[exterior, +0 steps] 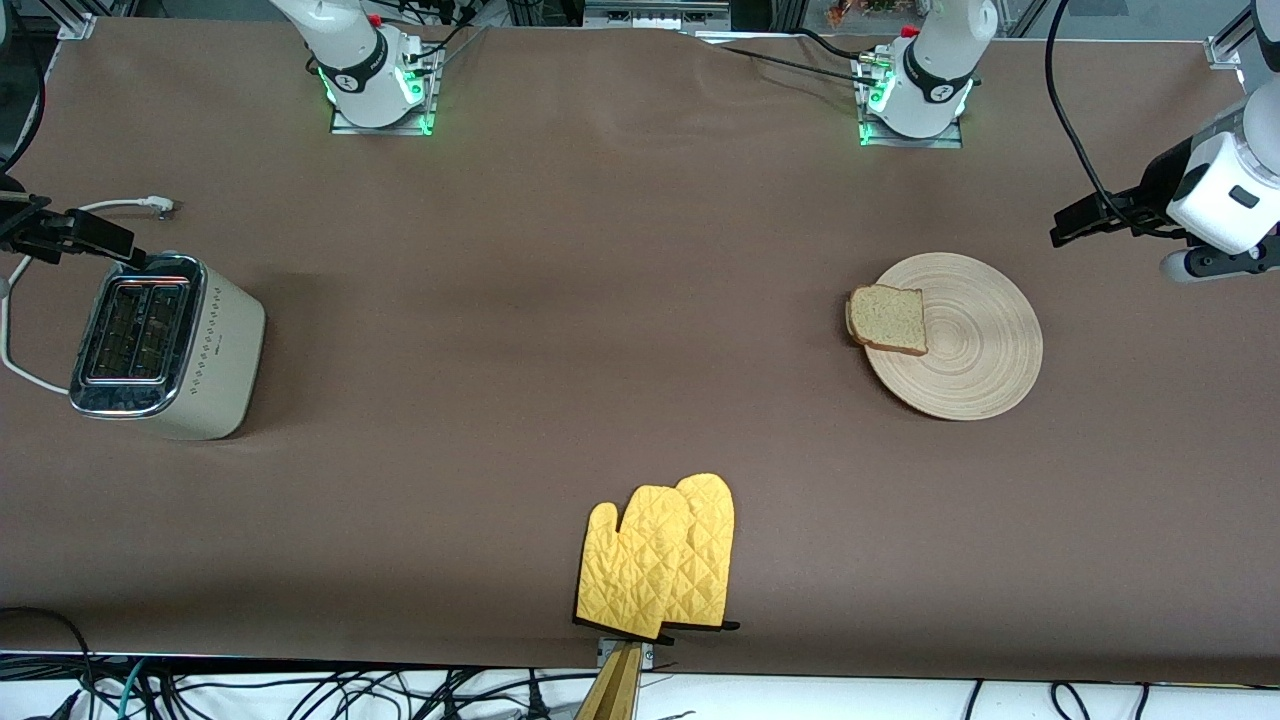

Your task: Move plate and put bread in toaster

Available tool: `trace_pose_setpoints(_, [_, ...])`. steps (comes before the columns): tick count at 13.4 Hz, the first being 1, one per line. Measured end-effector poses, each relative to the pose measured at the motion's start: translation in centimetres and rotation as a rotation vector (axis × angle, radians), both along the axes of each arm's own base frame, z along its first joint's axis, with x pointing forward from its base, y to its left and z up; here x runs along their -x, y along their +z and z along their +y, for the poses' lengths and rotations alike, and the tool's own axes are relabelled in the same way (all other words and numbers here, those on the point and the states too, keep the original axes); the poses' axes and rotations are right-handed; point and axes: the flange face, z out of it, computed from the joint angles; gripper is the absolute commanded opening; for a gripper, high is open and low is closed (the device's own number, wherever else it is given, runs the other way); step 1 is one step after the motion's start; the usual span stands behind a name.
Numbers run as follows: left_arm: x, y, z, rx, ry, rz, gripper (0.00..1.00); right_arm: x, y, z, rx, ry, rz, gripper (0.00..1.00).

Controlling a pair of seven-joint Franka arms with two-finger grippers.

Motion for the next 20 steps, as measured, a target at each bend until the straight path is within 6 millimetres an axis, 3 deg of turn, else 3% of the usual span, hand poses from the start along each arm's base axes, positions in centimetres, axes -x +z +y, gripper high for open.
trace_pose_setpoints(20, [-0.2,-0.4,0.4,0.003,-0.004,0.008,1.00,0.0,0.0,-1.0,0.000,-0.017,-0.003,1.00])
